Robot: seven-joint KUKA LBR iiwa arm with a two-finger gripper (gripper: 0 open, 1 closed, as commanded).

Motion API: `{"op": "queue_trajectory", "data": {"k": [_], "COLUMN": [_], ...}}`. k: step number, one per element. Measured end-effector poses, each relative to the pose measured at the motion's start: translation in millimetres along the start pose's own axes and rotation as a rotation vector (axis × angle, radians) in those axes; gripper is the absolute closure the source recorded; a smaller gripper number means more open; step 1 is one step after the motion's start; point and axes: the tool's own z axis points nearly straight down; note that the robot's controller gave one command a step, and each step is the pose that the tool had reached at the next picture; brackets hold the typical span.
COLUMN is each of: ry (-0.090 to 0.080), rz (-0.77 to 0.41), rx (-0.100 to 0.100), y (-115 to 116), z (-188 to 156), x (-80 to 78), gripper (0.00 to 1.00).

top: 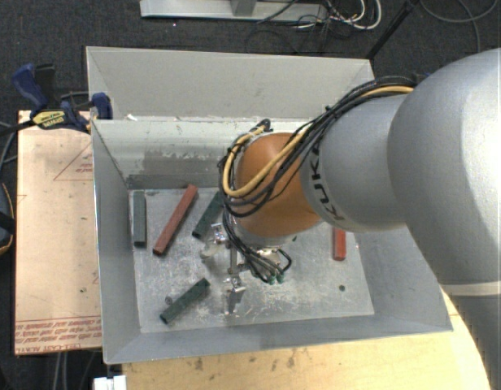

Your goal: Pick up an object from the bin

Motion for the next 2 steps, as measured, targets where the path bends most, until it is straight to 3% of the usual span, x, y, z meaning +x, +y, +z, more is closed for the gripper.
{"op": "queue_trajectory", "data": {"k": [1,2], "ry": [0.038,0.038], "rz": [0.125,0.125], "rx": [0.009,0.009], "y": [80.9,80.8], "z": [13.7,13.7], "x": [2.4,2.5], "gripper": [1.00,1.00]}}
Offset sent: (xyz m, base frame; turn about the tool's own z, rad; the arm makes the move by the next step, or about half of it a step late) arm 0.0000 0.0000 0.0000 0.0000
